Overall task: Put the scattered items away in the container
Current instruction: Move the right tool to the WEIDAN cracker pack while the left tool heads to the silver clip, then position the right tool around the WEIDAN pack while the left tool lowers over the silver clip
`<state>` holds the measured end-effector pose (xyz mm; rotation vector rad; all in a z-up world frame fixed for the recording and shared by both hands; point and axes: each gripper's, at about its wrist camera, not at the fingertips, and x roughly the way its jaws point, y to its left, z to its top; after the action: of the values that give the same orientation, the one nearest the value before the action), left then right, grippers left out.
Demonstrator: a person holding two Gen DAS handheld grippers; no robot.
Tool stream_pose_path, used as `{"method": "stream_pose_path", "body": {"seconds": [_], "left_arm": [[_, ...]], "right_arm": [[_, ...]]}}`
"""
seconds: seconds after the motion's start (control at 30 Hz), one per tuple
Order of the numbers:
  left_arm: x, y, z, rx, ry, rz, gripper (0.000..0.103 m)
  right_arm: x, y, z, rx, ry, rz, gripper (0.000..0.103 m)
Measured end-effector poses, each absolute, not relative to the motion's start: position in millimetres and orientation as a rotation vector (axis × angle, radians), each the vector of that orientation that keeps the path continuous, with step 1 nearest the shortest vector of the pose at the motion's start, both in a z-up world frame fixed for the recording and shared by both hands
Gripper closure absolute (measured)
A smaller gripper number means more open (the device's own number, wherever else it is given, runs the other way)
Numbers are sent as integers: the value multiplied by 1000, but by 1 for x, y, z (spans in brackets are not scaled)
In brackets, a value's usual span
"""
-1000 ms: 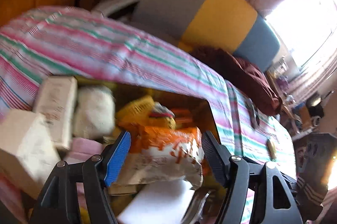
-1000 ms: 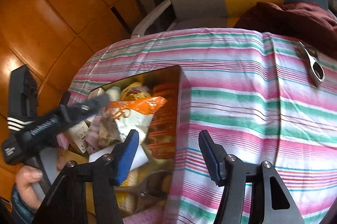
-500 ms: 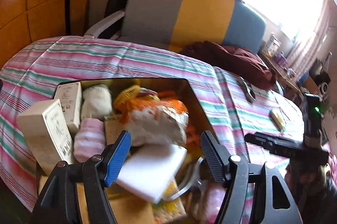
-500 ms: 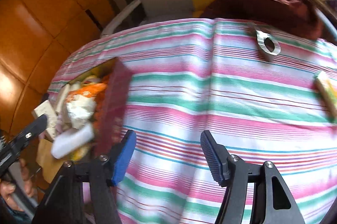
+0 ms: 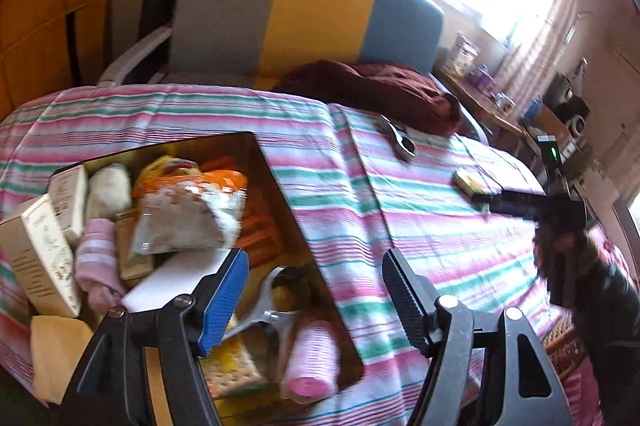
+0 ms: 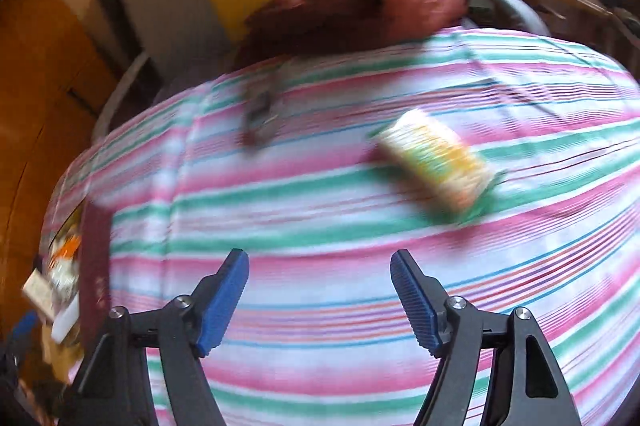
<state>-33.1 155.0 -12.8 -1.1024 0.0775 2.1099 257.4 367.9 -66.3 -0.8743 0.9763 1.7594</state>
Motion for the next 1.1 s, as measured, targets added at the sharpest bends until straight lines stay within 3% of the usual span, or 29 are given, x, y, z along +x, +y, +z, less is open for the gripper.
{"method": "stream_pose_path", "body": {"seconds": [0.4, 0.63, 0.67, 0.7, 0.73, 0.97, 1.1], "left_arm": [[-18, 207, -16, -1133, 180, 1999, 32], [-19, 249, -25, -1168, 229, 1938, 32], [-19, 256, -26, -1171, 237, 1926, 32], [-18, 262, -27, -1172, 245, 1918, 32], [-18, 270, -28, -1172, 258, 1910, 32], [-22, 319, -25, -1113, 374, 1882, 32], [-27, 351, -17, -973, 551, 1859, 32]], "right_arm": [[299, 431, -79, -907, 897, 1762, 15], [292, 450, -100, -1002, 858, 1781, 15], [290, 451, -102, -1015, 849, 1782, 16], [287, 451, -104, -1038, 824, 1781, 24], [284, 451, -106, -1064, 794, 1770, 43], [276, 449, -115, -1148, 766, 1751, 47], [278, 449, -116, -1149, 785, 1742, 47]]}}
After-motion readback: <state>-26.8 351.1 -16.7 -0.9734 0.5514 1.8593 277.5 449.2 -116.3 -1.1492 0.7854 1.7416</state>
